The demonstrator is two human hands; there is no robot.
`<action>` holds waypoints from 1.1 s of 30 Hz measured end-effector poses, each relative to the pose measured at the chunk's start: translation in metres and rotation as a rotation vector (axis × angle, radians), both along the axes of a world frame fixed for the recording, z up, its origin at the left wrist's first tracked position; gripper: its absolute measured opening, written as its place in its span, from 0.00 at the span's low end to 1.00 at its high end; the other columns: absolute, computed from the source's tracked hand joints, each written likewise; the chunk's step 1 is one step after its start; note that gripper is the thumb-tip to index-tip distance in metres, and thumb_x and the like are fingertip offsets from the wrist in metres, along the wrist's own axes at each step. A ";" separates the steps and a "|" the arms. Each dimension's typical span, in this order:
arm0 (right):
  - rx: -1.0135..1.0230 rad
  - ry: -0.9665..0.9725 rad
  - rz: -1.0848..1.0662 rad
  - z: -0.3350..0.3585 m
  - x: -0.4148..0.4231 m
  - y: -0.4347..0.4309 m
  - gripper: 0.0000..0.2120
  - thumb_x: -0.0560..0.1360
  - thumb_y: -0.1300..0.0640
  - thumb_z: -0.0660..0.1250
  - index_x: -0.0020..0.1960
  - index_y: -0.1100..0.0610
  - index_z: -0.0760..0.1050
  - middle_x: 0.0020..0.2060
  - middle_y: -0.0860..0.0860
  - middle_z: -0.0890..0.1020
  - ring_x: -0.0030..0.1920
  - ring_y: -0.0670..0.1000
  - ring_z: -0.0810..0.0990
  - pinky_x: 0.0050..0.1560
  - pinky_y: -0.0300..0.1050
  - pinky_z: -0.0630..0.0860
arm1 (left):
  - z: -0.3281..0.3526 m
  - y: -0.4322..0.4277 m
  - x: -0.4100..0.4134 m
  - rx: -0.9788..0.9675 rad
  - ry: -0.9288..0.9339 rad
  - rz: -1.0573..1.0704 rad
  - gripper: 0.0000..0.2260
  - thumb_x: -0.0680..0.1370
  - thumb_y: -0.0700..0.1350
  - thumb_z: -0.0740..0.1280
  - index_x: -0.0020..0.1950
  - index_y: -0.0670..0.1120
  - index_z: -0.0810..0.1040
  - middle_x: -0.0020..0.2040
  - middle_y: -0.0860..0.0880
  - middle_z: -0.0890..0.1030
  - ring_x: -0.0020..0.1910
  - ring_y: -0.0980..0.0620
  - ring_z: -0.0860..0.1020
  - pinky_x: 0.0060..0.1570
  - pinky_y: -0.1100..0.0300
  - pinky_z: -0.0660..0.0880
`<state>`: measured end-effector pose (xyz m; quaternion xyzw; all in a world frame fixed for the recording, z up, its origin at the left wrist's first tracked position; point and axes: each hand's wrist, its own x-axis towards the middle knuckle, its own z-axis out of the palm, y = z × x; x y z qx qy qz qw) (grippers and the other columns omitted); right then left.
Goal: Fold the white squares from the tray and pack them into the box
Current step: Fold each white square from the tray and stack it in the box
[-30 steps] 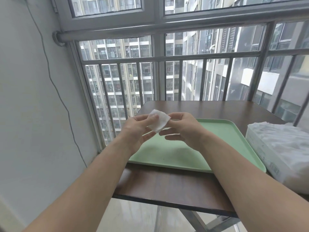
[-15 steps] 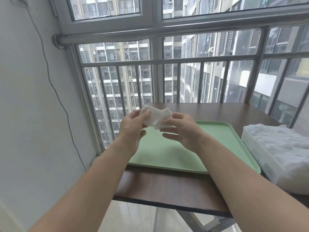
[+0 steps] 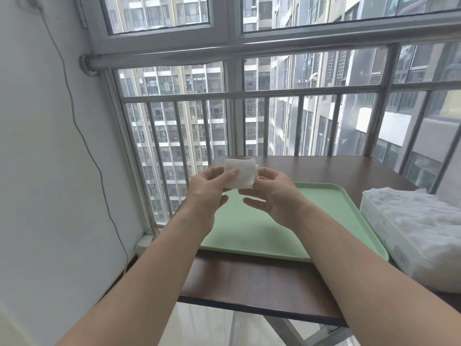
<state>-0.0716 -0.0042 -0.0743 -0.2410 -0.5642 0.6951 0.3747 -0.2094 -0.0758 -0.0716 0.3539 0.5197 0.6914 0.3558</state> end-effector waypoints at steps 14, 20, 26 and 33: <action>-0.033 0.021 0.039 0.017 0.004 -0.007 0.14 0.79 0.51 0.63 0.57 0.58 0.79 0.49 0.55 0.84 0.49 0.53 0.84 0.49 0.48 0.81 | 0.010 0.001 0.013 0.063 0.012 0.150 0.12 0.74 0.41 0.76 0.54 0.44 0.78 0.52 0.45 0.83 0.53 0.46 0.82 0.50 0.56 0.78; 0.139 -0.152 -0.101 0.051 0.025 -0.022 0.23 0.72 0.50 0.76 0.62 0.61 0.78 0.52 0.55 0.86 0.47 0.51 0.86 0.41 0.41 0.81 | 0.027 -0.007 0.033 0.170 0.062 0.097 0.14 0.72 0.43 0.78 0.52 0.48 0.77 0.51 0.44 0.84 0.51 0.42 0.83 0.55 0.47 0.78; 0.267 -0.196 -0.201 0.086 0.097 -0.034 0.17 0.73 0.58 0.75 0.60 0.59 0.80 0.48 0.53 0.86 0.43 0.50 0.85 0.47 0.47 0.83 | 0.050 -0.013 0.082 0.222 -0.003 -0.137 0.07 0.77 0.43 0.73 0.50 0.49 0.76 0.42 0.52 0.84 0.41 0.51 0.82 0.41 0.58 0.75; 0.312 -0.304 -0.267 0.109 0.192 -0.041 0.16 0.75 0.61 0.72 0.62 0.62 0.78 0.55 0.60 0.84 0.55 0.57 0.85 0.54 0.51 0.83 | 0.059 -0.014 0.143 0.066 0.172 -0.384 0.06 0.78 0.48 0.71 0.52 0.48 0.78 0.43 0.50 0.84 0.40 0.52 0.81 0.42 0.58 0.75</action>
